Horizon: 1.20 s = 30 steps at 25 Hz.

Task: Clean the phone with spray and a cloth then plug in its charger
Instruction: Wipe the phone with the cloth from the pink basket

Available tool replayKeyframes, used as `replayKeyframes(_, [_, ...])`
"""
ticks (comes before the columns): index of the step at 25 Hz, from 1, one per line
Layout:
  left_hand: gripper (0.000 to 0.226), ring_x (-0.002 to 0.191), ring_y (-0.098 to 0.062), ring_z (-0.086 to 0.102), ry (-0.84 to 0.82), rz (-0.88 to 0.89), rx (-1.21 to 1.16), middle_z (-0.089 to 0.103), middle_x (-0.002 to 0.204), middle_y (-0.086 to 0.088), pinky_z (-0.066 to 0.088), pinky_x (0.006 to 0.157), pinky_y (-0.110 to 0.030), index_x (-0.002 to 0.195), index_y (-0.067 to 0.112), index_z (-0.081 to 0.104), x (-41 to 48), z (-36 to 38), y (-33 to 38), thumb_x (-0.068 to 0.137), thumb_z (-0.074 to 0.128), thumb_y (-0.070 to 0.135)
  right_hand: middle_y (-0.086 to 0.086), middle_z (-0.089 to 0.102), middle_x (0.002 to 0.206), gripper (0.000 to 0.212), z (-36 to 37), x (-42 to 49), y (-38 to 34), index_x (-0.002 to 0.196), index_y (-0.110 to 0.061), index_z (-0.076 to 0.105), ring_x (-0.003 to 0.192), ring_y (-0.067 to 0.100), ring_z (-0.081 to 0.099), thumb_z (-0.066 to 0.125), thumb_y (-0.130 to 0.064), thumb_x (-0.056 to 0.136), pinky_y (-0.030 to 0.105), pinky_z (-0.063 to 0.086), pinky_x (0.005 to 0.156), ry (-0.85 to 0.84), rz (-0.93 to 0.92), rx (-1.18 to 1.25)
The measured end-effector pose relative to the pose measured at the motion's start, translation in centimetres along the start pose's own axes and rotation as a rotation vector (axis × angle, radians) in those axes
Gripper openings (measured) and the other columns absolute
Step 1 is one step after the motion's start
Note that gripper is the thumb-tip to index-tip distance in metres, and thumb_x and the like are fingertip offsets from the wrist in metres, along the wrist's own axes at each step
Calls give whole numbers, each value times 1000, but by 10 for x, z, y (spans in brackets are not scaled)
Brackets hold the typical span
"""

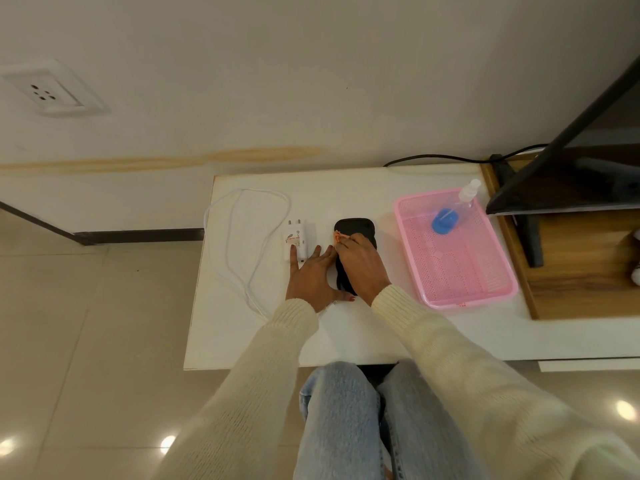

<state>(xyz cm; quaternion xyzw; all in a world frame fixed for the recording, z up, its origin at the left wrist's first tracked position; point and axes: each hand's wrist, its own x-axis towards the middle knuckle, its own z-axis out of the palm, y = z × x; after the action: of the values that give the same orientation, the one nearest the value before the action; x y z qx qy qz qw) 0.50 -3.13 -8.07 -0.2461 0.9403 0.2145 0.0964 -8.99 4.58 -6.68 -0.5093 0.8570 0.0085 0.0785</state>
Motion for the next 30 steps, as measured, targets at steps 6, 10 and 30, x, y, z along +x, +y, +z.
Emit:
replayKeyframes(6, [105, 144, -10, 12, -5, -5, 6, 28, 153, 9, -29, 103, -43, 148, 31, 19, 0, 0, 0, 63, 65, 72, 12, 54, 132, 41, 5, -3, -1, 129, -4, 48, 120, 27, 47, 54, -21, 92, 34, 33, 108, -4, 7, 13])
replayKeyframes(10, [104, 144, -10, 13, -6, -2, 4, 28, 153, 9, -29, 103, -43, 148, 32, 18, 0, 0, 0, 63, 64, 72, 13, 54, 132, 42, 5, -4, 1, 129, -2, 46, 119, 27, 47, 55, -19, 92, 34, 33, 107, -7, 4, -9])
replayKeyframes(30, [105, 144, -11, 14, -5, -6, 5, 28, 153, 8, -31, 102, -42, 148, 32, 18, 1, 3, -2, 63, 63, 74, 11, 41, 144, 51, 0, -7, -1, 140, -3, 32, 130, 27, 37, 49, -21, 95, 34, 25, 114, -40, 16, 73])
